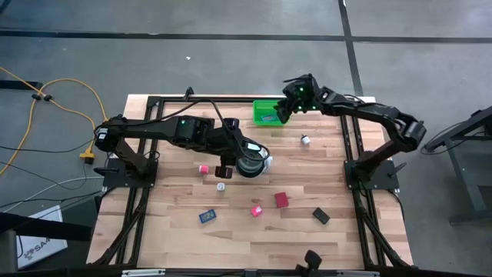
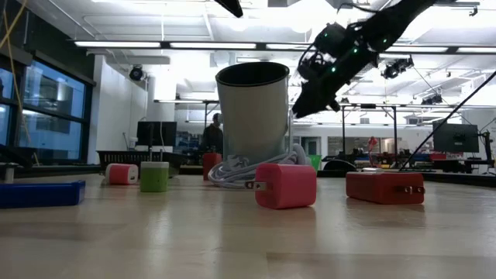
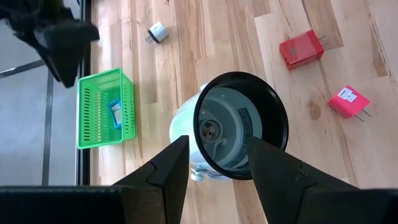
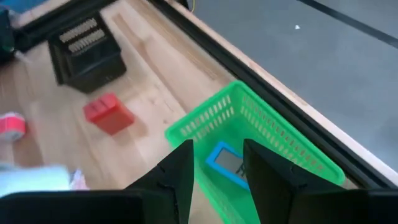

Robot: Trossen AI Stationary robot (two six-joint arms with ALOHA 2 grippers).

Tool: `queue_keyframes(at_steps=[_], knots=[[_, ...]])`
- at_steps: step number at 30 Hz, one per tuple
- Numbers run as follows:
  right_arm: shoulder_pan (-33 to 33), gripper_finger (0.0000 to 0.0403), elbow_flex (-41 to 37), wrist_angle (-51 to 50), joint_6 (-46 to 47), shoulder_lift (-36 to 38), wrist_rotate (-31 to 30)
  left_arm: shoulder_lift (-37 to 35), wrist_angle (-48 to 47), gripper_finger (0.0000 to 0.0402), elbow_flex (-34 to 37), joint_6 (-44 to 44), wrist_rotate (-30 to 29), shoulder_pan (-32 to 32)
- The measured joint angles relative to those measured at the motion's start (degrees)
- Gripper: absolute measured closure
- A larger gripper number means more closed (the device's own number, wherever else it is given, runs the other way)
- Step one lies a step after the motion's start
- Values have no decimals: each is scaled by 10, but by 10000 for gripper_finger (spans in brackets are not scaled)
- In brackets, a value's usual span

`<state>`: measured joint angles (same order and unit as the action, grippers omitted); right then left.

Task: Pick & Place Office items
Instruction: Put the blue digital timer into the green bin

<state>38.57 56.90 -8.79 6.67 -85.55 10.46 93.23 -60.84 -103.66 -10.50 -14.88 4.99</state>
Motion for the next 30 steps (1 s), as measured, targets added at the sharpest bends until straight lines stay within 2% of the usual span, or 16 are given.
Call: queue_keyframes(at_steps=[7, 17, 30], knots=[[-22, 278, 0, -75, -63, 53, 1, 0, 0, 246, 0, 2, 0, 0], [-59, 278, 0, -152, -67, 130, 0, 0, -1, 246, 0, 15, 1, 0], [-141, 278, 0, -180, -69, 147, 0, 0, -15, 246, 0, 24, 1, 7]])
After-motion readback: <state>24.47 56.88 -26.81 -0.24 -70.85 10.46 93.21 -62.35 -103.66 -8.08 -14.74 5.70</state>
